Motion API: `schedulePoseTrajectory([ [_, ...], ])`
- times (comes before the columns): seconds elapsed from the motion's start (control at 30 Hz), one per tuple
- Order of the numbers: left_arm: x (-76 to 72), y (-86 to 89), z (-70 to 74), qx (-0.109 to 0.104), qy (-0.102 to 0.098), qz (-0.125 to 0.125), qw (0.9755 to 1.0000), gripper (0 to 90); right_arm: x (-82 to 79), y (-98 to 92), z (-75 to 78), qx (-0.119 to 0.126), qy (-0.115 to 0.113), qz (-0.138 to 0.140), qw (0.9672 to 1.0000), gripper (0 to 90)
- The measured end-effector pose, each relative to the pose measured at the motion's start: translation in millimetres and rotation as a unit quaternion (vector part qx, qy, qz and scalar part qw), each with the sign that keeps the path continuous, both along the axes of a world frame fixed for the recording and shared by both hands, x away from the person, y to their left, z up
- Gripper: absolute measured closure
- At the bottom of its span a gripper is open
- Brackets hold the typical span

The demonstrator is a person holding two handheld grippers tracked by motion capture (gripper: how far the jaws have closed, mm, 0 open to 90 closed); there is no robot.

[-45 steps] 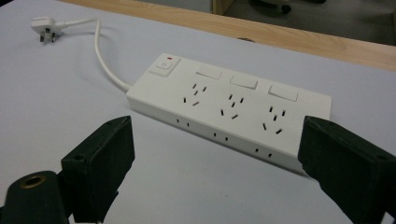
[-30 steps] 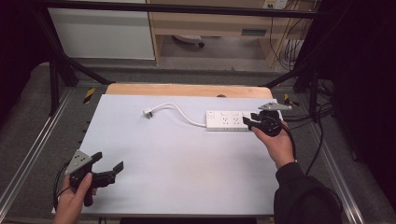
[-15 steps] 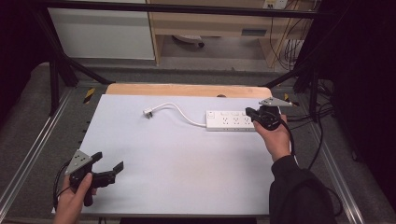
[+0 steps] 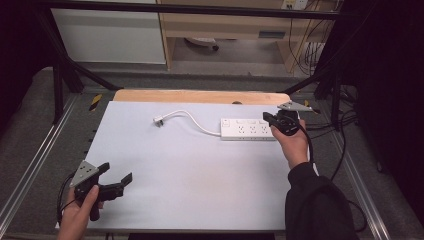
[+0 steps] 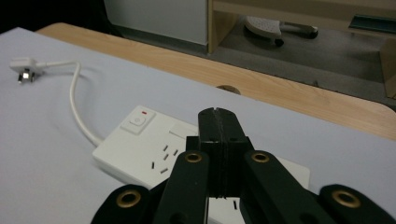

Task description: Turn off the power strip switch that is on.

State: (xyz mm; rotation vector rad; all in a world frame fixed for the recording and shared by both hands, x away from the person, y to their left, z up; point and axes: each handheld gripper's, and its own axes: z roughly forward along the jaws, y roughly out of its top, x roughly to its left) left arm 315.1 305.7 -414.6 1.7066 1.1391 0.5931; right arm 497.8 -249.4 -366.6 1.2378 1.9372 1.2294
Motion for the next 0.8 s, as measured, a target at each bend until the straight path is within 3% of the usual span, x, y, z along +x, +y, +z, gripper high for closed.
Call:
schedulePoseTrajectory([
  [0.43, 0.3, 0.1, -0.2, 0.001, 0.0, -0.001, 1.0, 5.4, 15.0, 1.9, -2.9, -0.003, 0.0, -0.013, 0.9999, 90.0],
  [0.53, 0.4, 0.4, -0.2, 0.001, 0.0, 0.001, 1.0, 5.5, 17.8, 1.9, -5.4, 0.018, 0.006, -0.013, 0.9997, 90.0],
  [0.8, 1.4, 0.1, -0.5, 0.0, 0.003, 0.003, 1.0, 5.4, 25.2, -2.8, -13.4, 0.008, 0.01, -0.032, 0.9994, 90.0],
])
